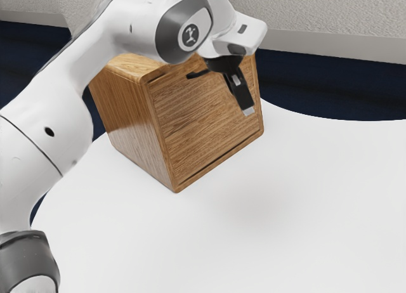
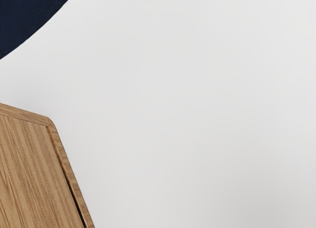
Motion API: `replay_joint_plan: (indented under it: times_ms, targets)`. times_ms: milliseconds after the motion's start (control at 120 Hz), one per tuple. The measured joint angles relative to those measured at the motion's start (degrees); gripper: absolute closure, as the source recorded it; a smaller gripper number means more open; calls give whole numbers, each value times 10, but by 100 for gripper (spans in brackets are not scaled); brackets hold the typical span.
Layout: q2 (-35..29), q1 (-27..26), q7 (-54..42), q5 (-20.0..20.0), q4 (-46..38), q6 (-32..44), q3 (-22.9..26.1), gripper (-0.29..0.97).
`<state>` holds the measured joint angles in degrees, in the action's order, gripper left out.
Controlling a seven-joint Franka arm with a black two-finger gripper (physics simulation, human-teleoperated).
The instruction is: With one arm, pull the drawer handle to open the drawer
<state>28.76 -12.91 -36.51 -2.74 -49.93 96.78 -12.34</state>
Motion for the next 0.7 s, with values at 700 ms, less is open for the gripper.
replay_joint_plan:
  times_ms: [700]
  targets:
    - [146,-16,167,286,238,-133,47,0]
